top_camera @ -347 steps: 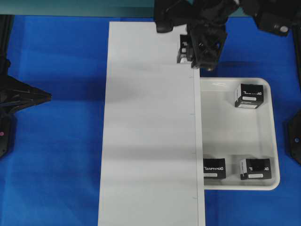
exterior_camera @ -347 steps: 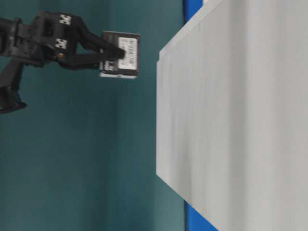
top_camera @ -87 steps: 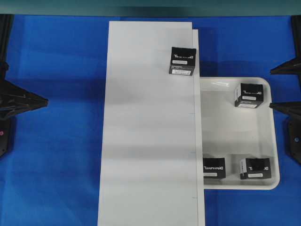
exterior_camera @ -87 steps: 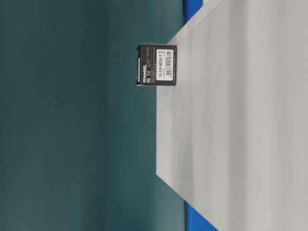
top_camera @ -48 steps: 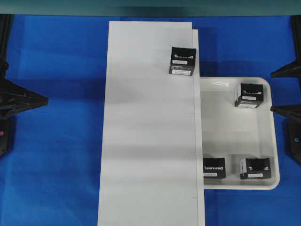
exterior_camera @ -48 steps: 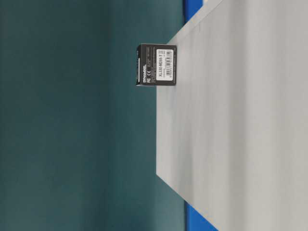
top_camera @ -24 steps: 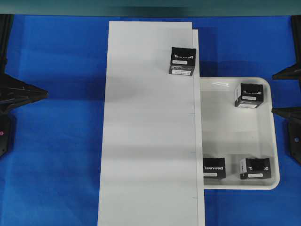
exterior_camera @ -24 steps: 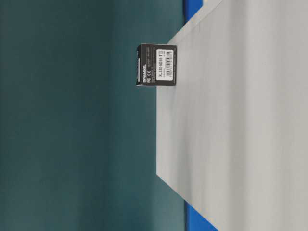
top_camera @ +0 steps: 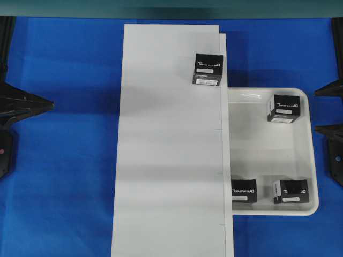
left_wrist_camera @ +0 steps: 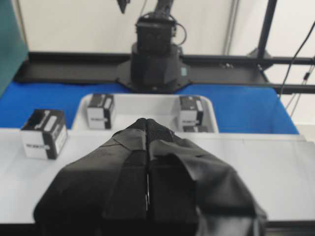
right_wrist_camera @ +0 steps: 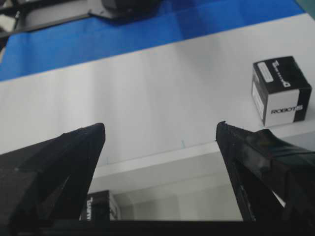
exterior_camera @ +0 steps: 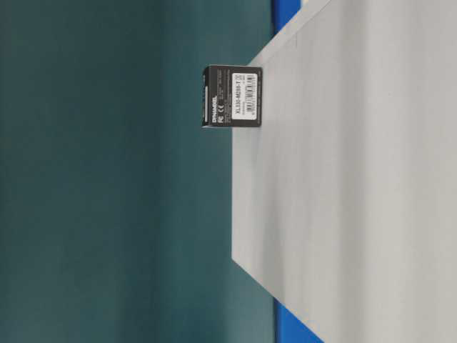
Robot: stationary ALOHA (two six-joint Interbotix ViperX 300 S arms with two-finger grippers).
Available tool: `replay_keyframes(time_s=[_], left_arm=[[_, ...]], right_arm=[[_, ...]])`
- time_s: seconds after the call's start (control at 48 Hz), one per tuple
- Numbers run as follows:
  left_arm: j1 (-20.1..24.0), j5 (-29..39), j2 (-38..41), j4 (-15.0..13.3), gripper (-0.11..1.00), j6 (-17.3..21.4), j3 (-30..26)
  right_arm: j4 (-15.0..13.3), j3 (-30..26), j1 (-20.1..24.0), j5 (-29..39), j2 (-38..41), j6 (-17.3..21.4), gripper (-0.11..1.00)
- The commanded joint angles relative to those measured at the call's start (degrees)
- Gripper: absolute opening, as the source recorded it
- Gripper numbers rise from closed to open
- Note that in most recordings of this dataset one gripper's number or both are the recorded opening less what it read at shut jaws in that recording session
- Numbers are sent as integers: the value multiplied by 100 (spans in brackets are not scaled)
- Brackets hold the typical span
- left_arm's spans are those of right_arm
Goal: Place the box from the white plastic tray onto the white base.
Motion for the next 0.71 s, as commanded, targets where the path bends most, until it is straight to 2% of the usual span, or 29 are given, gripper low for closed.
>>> replay_keyframes(time_s=[0.0, 0.5, 0.688], left_arm=[[-44, -44, 53, 18, -7, -9, -88], [-141, -35, 53, 18, -7, -378, -88], [-176, -35, 53, 18, -7, -387, -44]], right_arm=[[9, -9, -9, -18, 35, -9, 98], [-18, 26, 0, -18, 18, -26, 98], [-18, 35, 9, -18, 9, -26, 98]])
